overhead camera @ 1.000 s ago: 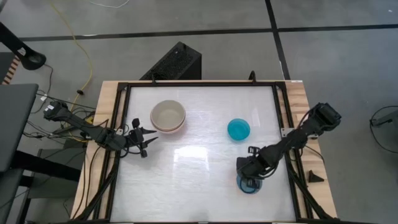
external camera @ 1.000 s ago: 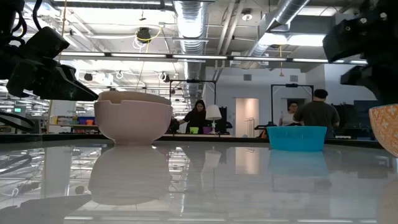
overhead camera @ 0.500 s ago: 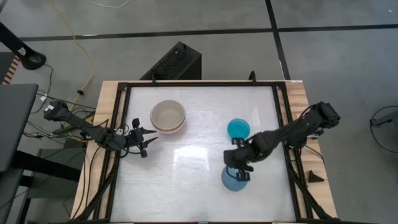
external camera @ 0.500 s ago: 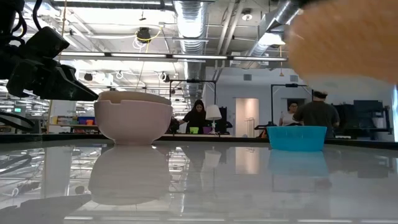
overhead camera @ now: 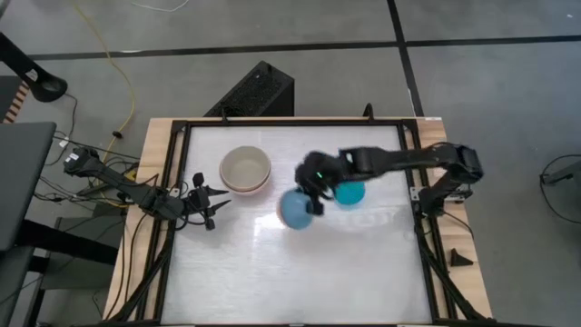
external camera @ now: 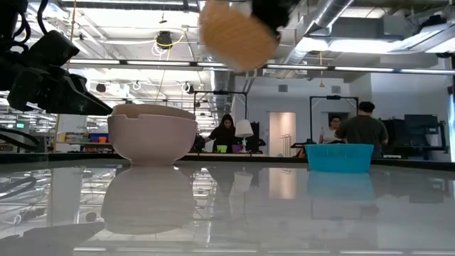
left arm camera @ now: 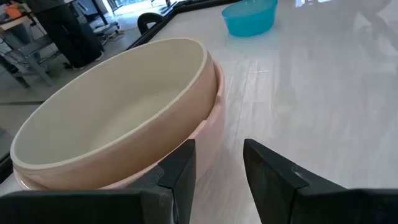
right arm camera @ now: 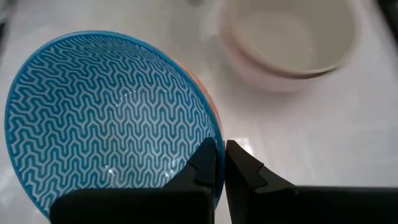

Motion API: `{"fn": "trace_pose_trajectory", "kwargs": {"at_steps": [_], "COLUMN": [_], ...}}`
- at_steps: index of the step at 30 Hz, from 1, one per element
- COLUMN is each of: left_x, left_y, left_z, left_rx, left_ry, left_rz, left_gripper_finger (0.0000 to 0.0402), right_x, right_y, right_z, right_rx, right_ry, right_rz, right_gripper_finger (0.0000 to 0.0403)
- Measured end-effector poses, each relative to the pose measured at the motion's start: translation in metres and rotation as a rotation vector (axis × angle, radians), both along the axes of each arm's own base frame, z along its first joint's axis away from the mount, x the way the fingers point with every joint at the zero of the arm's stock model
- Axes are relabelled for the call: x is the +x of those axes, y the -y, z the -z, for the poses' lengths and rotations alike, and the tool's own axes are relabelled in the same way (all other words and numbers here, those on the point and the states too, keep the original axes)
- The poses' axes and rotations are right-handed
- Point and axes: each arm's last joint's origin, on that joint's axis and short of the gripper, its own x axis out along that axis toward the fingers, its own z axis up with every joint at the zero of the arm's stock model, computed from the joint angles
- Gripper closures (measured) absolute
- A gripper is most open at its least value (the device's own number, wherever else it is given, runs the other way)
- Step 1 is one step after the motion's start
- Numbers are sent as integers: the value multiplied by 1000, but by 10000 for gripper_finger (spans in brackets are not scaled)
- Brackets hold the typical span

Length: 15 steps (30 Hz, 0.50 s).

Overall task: Nest bowls inside each other
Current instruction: Stack the white and blue bowl into the gray bowl

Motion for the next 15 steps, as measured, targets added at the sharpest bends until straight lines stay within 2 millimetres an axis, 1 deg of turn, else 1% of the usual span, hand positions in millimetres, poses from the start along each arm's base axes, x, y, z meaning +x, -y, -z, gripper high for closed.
{"fn": "trace_pose_trajectory", "kwargs": {"at_steps": [3, 7, 10, 13, 15], "left_x": [0, 0, 0, 0, 0], "left_y": [0, 0, 0, 0, 0], "left_z": [0, 0, 0, 0, 0], "left_rx": [0, 0, 0, 0, 0], "left_ry": [0, 0, 0, 0, 0], "left_rz": [0, 0, 0, 0, 0], "left_gripper_finger": [276, 276, 276, 276, 276], "right_x": [24, 60, 89, 114, 127], "right_y": [26, 60, 87, 112, 126], "right_z": [-6, -20, -23, -15, -5], "right_rx": [23, 105, 179, 239, 267], "right_ry": [15, 64, 95, 96, 80], "right_rz": [73, 101, 118, 145, 166], "right_gripper_finger": [364, 364, 364, 364, 364]}}
